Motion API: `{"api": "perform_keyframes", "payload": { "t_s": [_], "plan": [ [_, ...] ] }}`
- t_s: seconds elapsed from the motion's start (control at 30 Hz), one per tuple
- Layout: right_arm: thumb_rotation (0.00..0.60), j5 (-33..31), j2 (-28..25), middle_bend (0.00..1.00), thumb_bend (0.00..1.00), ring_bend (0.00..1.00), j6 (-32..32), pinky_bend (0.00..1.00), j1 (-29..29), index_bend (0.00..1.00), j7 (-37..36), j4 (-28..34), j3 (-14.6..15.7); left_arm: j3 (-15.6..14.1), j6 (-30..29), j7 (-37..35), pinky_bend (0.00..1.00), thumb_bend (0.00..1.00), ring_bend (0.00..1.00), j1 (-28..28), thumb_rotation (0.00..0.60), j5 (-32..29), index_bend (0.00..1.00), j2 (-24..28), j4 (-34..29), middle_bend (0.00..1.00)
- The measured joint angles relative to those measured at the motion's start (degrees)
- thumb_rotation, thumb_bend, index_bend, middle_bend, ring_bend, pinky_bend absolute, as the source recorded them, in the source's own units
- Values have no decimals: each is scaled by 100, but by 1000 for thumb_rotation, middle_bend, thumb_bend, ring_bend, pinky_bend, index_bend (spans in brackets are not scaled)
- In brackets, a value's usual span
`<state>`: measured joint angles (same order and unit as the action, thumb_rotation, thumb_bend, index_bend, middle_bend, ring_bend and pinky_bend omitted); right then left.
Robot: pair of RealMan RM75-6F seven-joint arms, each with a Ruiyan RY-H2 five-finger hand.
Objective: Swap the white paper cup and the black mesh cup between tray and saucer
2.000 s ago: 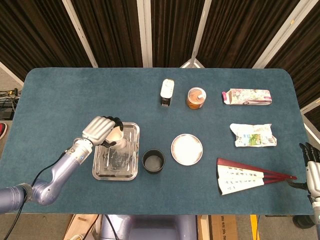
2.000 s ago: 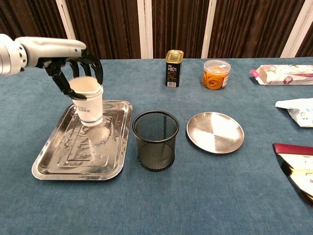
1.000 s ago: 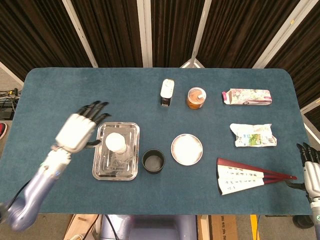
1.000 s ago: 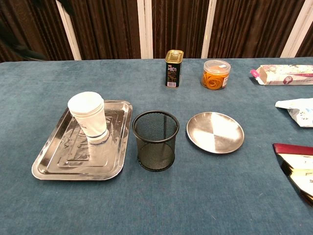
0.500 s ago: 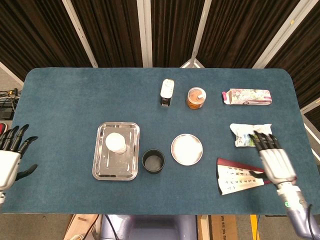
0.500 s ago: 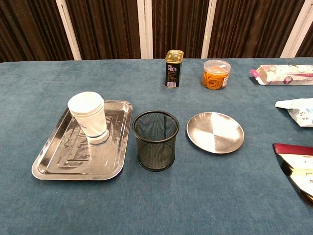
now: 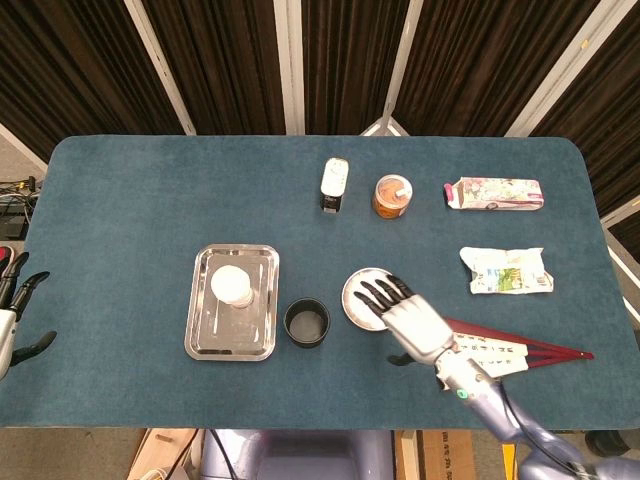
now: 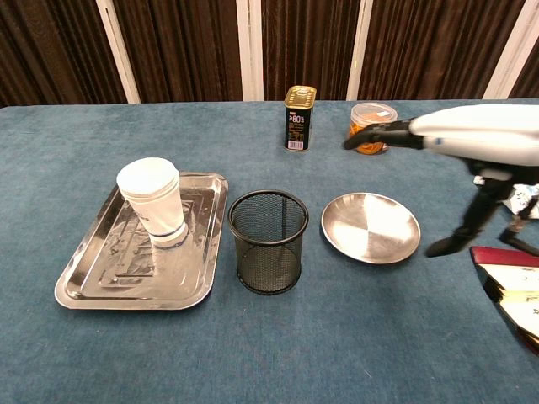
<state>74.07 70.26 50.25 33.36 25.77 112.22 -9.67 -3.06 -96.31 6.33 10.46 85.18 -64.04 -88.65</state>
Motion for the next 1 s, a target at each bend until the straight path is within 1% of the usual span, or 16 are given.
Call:
{"api": "perform_keyframes", "payload": {
  "t_s": [0.13, 0.3, 0.5, 0.6, 0.73, 0.8, 0.87, 1.0],
  "plan": [
    [600, -659, 440, 0, 0, 0, -33, 0, 337, 0, 507, -19, -118, 82, 77, -75, 61, 170, 0, -27, 600, 7, 188, -28, 90, 0],
    [600, -1633, 973, 0, 0, 0, -19, 0, 876, 0, 1131, -116, -272, 206, 176, -71, 61, 170, 0, -62, 600, -78, 186, -49, 133, 0],
    [600, -2626, 1589, 0, 0, 15, 54, 0, 1616, 0, 1656, -415, -423, 299, 274, -66, 61, 172, 0, -96, 600, -102, 186, -49, 138, 0],
    [600, -2772, 1842, 9, 0, 47, 127, 0, 1827, 0, 1726, -586, -461, 350, 303, -65, 61, 175, 0, -115, 600, -133, 186, -55, 142, 0],
    [600, -2863, 2135, 76, 0, 110, 254, 0, 2056, 2, 1794, -837, -481, 434, 319, -84, 61, 178, 0, -143, 600, -179, 186, -59, 157, 0],
    [600, -2896, 2241, 110, 0, 145, 334, 0, 2165, 26, 1851, -929, -475, 476, 327, -116, 61, 179, 0, -160, 600, -200, 186, -57, 165, 0],
    [600, -2917, 2305, 149, 0, 181, 408, 0, 2232, 82, 1891, -974, -459, 508, 340, -148, 61, 180, 0, -171, 600, -216, 186, -54, 171, 0],
    [600, -2930, 2376, 190, 0, 227, 520, 0, 2288, 136, 1937, -1063, -412, 547, 379, -175, 61, 180, 0, -188, 600, -231, 186, -47, 180, 0]
  ]
}}
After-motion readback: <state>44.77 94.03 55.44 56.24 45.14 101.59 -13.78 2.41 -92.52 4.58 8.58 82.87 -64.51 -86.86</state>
